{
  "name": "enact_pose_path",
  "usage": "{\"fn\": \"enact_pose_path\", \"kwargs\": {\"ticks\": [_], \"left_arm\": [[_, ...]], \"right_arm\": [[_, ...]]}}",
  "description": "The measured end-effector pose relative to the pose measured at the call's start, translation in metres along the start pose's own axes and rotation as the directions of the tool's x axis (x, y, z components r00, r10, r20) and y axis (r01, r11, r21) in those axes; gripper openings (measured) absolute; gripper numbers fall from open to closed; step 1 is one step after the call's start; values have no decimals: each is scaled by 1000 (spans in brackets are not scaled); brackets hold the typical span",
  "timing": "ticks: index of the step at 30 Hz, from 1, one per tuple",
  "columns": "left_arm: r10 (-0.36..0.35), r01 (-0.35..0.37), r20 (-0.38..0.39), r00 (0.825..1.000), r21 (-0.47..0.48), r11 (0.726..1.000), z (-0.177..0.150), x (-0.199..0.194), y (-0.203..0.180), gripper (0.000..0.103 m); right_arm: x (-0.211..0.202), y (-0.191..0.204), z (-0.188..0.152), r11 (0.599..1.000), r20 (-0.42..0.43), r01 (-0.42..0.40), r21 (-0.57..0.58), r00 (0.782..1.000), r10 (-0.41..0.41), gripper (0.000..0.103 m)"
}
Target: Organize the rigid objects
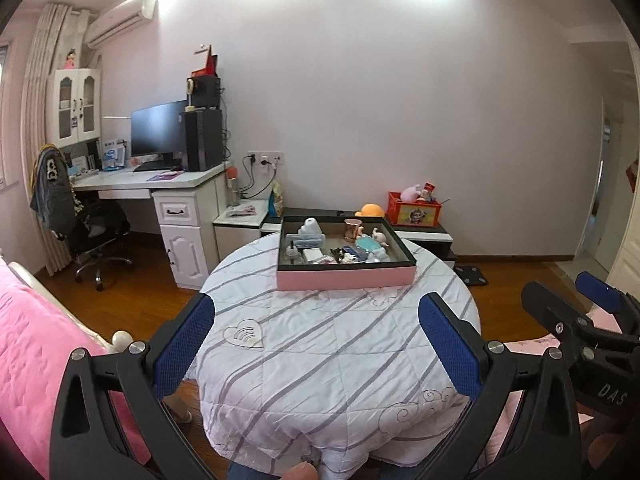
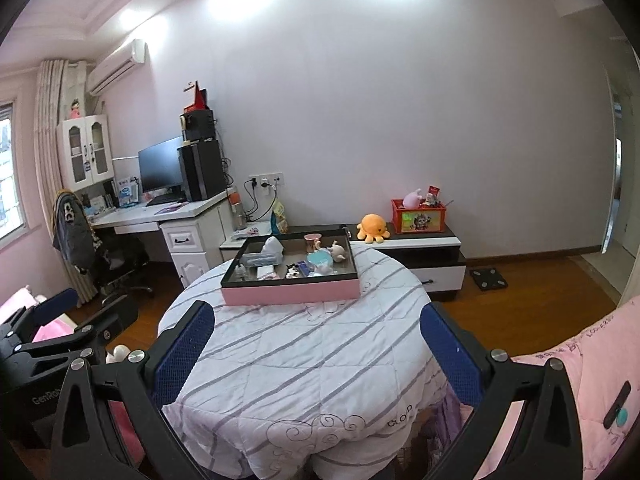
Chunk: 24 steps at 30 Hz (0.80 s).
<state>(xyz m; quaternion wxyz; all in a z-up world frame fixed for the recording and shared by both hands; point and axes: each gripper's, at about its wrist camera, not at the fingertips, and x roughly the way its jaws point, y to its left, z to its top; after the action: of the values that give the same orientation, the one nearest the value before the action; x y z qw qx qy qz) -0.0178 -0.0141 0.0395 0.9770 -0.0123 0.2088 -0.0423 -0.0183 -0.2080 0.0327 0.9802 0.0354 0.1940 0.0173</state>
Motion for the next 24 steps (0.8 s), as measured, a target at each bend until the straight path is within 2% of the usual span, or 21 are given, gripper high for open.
{"fn": "enact_pose_path", "kwargs": {"ticks": [7,24], "left_arm": [[16,-16,0,1000,-13,1000,-5,-4,6,103],[8,-8,-8,1000,-22,1000,-7,-1,7,103]], "right_arm": [[1,11,-5,1000,-12,-22,-14,1000,22,103],[4,14,-9,1000,-22,-14,-19,1000,13,103]]}}
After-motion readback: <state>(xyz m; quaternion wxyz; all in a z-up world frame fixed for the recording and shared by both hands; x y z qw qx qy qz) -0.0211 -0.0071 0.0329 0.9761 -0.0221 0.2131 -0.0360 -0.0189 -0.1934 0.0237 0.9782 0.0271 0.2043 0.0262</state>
